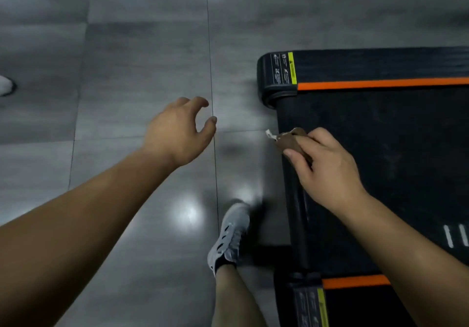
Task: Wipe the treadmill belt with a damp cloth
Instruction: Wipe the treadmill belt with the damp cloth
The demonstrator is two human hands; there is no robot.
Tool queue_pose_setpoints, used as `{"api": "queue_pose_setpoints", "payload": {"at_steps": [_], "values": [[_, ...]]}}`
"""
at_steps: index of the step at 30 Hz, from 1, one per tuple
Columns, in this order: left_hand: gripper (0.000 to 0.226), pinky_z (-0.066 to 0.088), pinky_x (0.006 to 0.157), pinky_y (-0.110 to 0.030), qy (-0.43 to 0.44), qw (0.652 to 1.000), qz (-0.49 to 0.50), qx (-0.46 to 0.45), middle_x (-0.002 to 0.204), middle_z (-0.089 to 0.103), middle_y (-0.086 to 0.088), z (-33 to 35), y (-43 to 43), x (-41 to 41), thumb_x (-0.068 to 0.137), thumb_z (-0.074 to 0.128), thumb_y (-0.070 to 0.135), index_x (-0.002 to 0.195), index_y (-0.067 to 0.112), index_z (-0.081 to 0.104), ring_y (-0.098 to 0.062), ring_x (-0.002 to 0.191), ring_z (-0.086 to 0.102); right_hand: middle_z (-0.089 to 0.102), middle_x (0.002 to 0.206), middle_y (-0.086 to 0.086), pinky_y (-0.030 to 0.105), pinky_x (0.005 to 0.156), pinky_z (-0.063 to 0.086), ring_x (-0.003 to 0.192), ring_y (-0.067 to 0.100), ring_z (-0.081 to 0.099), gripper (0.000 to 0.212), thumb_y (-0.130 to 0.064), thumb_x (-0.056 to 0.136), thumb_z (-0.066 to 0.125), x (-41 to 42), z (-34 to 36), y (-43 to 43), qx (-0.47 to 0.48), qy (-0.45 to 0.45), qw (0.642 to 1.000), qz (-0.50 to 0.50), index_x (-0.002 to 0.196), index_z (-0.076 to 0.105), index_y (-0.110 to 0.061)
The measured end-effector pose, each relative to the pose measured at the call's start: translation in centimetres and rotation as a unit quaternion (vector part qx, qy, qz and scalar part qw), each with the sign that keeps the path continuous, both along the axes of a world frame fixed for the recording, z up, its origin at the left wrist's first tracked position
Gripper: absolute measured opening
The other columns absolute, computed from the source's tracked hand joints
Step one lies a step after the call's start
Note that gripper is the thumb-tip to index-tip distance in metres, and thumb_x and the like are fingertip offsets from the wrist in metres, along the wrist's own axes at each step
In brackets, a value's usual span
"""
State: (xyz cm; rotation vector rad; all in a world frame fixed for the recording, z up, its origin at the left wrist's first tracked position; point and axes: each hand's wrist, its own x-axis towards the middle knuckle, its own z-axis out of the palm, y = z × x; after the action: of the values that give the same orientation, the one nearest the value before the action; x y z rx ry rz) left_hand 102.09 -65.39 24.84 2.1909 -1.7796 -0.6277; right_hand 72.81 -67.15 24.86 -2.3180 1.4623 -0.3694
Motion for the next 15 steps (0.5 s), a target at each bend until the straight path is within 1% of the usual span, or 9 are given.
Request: {"api": "queue_pose_setpoints", "payload": {"at_steps": [3, 7, 10, 12, 15], "values": [[0.048, 0.053, 0.091, -0.048, 0.01, 1.0, 0.003, 0.009, 0.129, 0.061, -0.01, -0.2, -6.6, 2.4, 0.1, 0.049, 0.052, 0.138, 0.022, 0.056, -0.032, 0.113, 0.062, 0.049, 0.098, -0.003, 0.032, 0.062, 0.05, 0.083, 0.018, 0.055, 0.031, -0.039, 0.095, 0.052, 2.3, -0.4, -5.9, 0.016, -0.005, 1.0, -0.003, 0.114, 0.069, -0.021], [0.05, 0.054, 0.091, -0.05, 0.015, 0.999, -0.007, 0.035, 0.132, 0.059, -0.01, -0.9, -15.4, 5.5, 0.1, 0.048, 0.053, 0.14, 0.024, 0.053, -0.032, 0.113, 0.061, 0.052, 0.102, -0.004, 0.032, 0.066, 0.05, 0.087, 0.019, 0.057, 0.027, -0.035, 0.096, 0.056, 5.7, -1.7, -14.0, 0.037, -0.007, 0.999, -0.032, 0.117, 0.068, -0.023], [0.05, 0.055, 0.09, -0.05, 0.022, 0.999, -0.012, 0.036, 0.133, 0.059, -0.01, -0.8, -21.5, 7.8, 0.101, 0.048, 0.052, 0.142, 0.023, 0.052, -0.03, 0.114, 0.061, 0.053, 0.103, -0.005, 0.027, 0.066, 0.043, 0.088, 0.018, 0.056, 0.027, -0.036, 0.096, 0.057, 8.6, -1.6, -20.1, 0.031, -0.007, 0.998, -0.055, 0.116, 0.069, -0.023], [0.05, 0.055, 0.087, -0.047, 0.02, 0.999, -0.018, 0.034, 0.132, 0.06, -0.009, -0.5, -25.5, 9.4, 0.101, 0.048, 0.053, 0.142, 0.024, 0.052, -0.029, 0.112, 0.062, 0.053, 0.102, -0.004, 0.026, 0.067, 0.041, 0.087, 0.019, 0.057, 0.027, -0.037, 0.097, 0.056, 10.8, -1.1, -24.2, 0.028, -0.011, 0.997, -0.065, 0.115, 0.07, -0.022], [0.05, 0.052, 0.079, -0.039, 0.015, 0.999, -0.021, 0.044, 0.132, 0.06, -0.007, -0.3, -32.0, 12.3, 0.101, 0.046, 0.055, 0.143, 0.026, 0.049, -0.026, 0.106, 0.064, 0.055, 0.098, -0.003, 0.028, 0.064, 0.045, 0.082, 0.02, 0.057, 0.036, -0.044, 0.096, 0.049, 14.4, -0.6, -30.6, 0.013, -0.015, 0.997, -0.078, 0.11, 0.071, -0.02]]}}
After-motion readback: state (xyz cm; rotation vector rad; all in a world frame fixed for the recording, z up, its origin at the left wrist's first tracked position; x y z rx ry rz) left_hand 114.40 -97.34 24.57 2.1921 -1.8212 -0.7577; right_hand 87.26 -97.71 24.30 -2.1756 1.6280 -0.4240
